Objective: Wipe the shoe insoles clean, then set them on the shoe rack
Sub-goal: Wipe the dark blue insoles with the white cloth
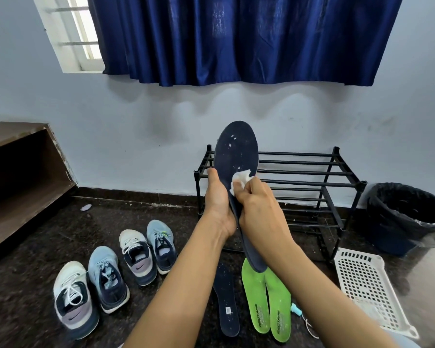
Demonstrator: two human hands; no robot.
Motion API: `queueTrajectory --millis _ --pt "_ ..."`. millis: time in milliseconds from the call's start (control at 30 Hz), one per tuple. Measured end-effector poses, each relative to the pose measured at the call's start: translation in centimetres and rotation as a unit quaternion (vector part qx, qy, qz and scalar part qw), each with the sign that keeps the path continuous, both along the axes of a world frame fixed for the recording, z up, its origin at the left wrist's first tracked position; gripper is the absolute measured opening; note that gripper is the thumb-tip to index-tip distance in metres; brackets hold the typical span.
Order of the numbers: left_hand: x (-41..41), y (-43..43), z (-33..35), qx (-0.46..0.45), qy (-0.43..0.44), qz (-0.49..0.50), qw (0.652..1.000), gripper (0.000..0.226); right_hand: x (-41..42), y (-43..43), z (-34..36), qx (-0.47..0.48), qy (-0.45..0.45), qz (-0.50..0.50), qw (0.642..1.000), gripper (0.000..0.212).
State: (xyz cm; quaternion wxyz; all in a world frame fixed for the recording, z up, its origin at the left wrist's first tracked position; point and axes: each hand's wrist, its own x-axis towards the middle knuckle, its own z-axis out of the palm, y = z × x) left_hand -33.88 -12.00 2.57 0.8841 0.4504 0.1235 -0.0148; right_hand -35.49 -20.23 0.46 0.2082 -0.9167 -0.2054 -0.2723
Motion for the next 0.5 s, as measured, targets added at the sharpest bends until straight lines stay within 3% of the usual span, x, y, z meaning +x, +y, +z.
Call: queueTrajectory --millis 133,300,400,500 --pt "-0.1 -0.7 0.2 0.008 0.009 -0.017 1.0 0.068 1.8 -0.7 1.2 -0.017 -0.023 -0.059 0.998 0.045" --pt "0.0 -0.1 0.3 0.016 0.018 -0.012 1.0 0.073 -0.6 -0.4 0.1 -0.026 0.02 -0.038 0.999 0.043" --pt "-0.1 -0.1 0.5 0.021 0.02 -0.015 0.999 0.077 0.7 -0.6 0.4 -0.041 -0.03 -0.074 0.996 0.043" --pt "-0.2 -0.6 0.3 0.03 0.011 -0.02 0.999 0.073 1.5 -1.2 1.2 -0.038 -0.012 -0.097 0.994 0.046"
